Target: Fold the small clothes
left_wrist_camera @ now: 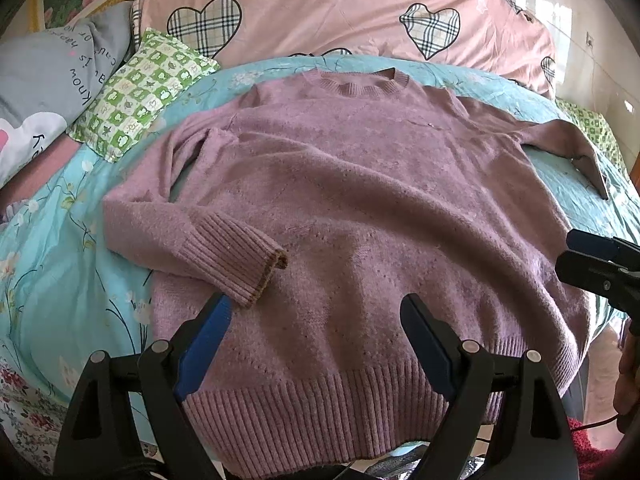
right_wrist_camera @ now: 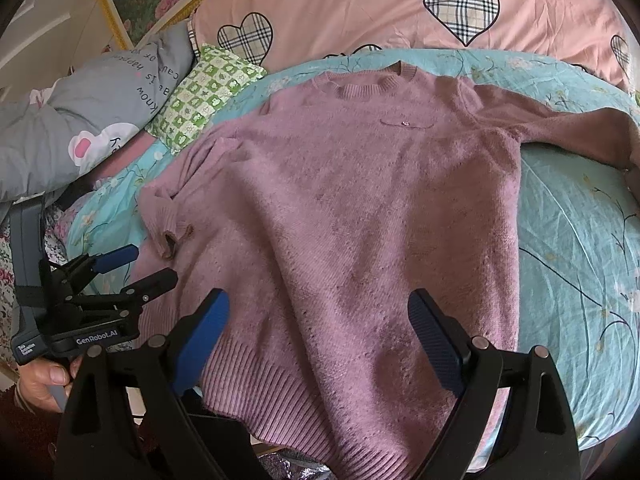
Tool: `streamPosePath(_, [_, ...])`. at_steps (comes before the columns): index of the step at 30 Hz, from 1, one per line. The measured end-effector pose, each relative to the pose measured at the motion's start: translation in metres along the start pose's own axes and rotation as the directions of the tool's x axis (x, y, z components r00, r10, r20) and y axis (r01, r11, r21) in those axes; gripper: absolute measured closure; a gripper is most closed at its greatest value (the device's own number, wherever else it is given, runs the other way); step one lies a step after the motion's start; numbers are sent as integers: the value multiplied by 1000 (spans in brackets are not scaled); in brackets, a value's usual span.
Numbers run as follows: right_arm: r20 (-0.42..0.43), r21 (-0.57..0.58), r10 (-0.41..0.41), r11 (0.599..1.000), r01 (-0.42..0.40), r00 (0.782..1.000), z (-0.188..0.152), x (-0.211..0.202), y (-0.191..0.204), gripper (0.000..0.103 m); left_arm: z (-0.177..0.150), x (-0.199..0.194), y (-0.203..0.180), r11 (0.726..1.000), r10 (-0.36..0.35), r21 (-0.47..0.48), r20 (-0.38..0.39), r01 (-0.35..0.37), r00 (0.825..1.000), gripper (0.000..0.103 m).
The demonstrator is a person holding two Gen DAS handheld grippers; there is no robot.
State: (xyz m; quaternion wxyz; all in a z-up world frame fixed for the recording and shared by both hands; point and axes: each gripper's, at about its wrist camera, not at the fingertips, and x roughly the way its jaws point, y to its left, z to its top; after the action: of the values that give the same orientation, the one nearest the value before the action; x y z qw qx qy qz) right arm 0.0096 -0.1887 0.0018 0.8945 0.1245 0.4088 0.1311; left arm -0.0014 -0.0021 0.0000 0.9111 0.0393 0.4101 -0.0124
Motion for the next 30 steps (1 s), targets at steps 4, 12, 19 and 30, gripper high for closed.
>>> streamPosePath(4, [-14, 3, 6, 1000, -6, 1000, 0, 0, -1, 12, -1, -2, -4, 1000, -1, 2, -1, 1, 1000, 16])
streamPosePath(12, [-43, -4, -6, 1000, 6, 999, 0, 4, 1, 12, 4, 3, 3, 1000, -15, 7, -14, 16, 1000, 16])
streamPosePath(19, [-22, -1, 6, 1000, -6, 1000, 1, 4, 1, 12, 4, 4, 3, 1000, -17, 6, -8, 18, 1000, 16])
streamPosePath(30, [-65, -1, -16, 1000, 16, 998, 2, 6, 0, 12, 5, 9, 3, 1000, -22, 1, -11, 22, 1000, 16])
